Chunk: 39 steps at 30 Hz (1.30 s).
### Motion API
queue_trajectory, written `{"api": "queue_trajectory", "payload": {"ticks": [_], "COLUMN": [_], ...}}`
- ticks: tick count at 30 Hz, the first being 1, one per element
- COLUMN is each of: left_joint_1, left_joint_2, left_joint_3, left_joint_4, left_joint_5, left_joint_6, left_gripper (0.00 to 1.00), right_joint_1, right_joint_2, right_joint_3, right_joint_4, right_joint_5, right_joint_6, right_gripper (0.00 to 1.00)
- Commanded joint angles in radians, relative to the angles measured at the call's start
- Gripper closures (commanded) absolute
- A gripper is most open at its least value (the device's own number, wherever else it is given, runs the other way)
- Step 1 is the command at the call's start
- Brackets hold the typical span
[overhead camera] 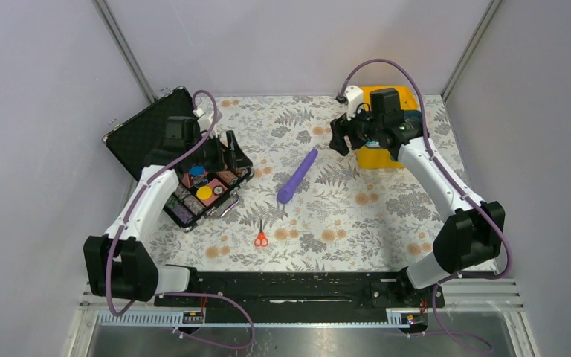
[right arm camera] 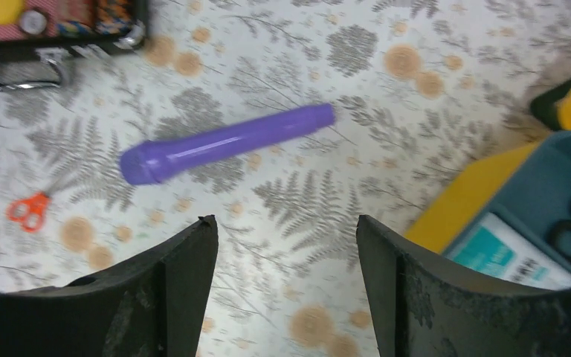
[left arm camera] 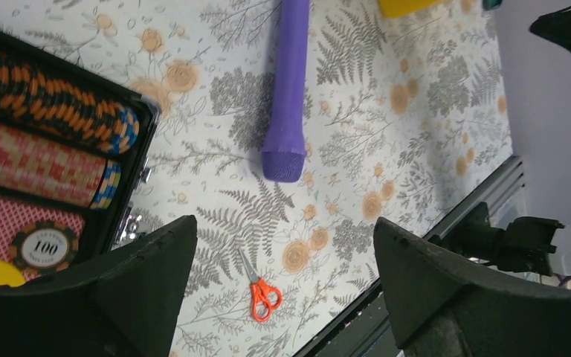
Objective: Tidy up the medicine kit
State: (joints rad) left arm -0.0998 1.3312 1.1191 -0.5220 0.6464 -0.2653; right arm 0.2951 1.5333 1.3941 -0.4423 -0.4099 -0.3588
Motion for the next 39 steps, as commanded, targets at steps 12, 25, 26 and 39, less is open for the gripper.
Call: {"api": "queue_trajectory", "payload": {"ticks": [12, 25, 26, 39], "left_joint_1": [-0.020, -0.104, -0.106, -0.218], "left_joint_2": [-0.099, -0.231, -0.221, -0.100], "left_joint_3": [-0.319, -0.609, -0.614, -0.648], "left_joint_4": [-0.100, 0.110, 0.111, 0.103], "left_joint_5": [-0.031, -0.080, -0.085, -0.141], "left_joint_6": [-0.154, -0.244, -0.246, -0.360], "left_gripper": [0.31, 0.45, 0.47, 0.57], "right_joint_1": [0.370, 0.549, 0.562, 0.610], "right_joint_2": [0.087, 0.200, 0.209, 0.295], "right_joint_3": [-0.041, -0.170, -0.175, -0.250], "right_joint_4": [-0.118, 0.110, 0.132, 0.319], "right_joint_5": [-0.071, 0.010, 0.014, -0.077], "right_joint_6": [0.309, 0.509, 0.521, 0.744], "right_gripper": [0.33, 0.36, 0.36, 0.46]}}
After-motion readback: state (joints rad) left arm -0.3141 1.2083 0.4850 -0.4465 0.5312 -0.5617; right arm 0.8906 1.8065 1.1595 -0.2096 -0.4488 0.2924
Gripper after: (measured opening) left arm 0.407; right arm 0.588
